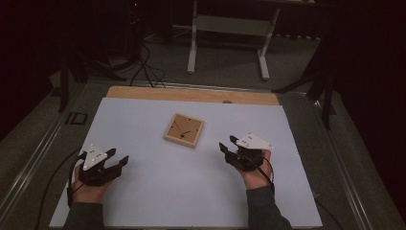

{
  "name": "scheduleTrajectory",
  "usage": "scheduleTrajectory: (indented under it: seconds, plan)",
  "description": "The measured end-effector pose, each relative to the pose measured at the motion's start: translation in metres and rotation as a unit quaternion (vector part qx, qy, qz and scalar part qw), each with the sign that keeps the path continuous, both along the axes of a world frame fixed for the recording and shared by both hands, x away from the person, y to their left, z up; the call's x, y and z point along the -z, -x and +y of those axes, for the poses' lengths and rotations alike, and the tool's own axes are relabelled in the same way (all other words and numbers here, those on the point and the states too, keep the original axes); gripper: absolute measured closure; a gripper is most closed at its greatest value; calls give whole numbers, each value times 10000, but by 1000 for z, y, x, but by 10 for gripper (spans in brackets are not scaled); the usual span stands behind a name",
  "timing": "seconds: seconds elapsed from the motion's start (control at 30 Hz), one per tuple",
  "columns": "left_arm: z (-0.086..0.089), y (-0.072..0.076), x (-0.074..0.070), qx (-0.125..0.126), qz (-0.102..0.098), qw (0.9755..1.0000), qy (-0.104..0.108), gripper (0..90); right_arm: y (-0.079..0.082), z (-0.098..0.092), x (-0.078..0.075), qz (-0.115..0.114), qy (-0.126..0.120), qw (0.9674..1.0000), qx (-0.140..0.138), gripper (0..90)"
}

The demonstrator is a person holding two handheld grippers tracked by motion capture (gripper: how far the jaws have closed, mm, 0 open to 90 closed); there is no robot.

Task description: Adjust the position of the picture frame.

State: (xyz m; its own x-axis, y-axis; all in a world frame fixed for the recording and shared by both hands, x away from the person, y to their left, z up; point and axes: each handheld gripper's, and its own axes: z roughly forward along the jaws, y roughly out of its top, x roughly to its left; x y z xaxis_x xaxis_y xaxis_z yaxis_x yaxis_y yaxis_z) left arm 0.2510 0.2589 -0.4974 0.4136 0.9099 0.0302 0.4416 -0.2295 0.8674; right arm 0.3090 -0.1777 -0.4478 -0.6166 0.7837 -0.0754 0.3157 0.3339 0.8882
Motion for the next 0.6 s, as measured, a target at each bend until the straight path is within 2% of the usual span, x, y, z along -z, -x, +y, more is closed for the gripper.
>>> scheduleTrajectory:
  seconds: [0.2,0.23,0.27,0.3,0.43,0.6]
  plan:
    - [1,0,-1,0,-20,10000,-1,442,-10,11,4,90,44,9999,-27,509]
    - [1,-1,0,1,-16,10000,-7,442,-16,16,8,219,57,9997,18,518]
    - [1,-1,0,1,-16,10000,-7,441,-16,16,8,219,57,9997,18,518]
    - [1,-1,0,-12,-7,10000,-20,441,-23,20,12,328,18,9994,45,522]
    - [1,-1,0,-33,-16,10000,-12,441,-33,25,21,519,-65,9986,97,532]
    - [1,-1,0,-42,-23,10000,-11,442,-38,31,28,528,-48,9986,84,546]
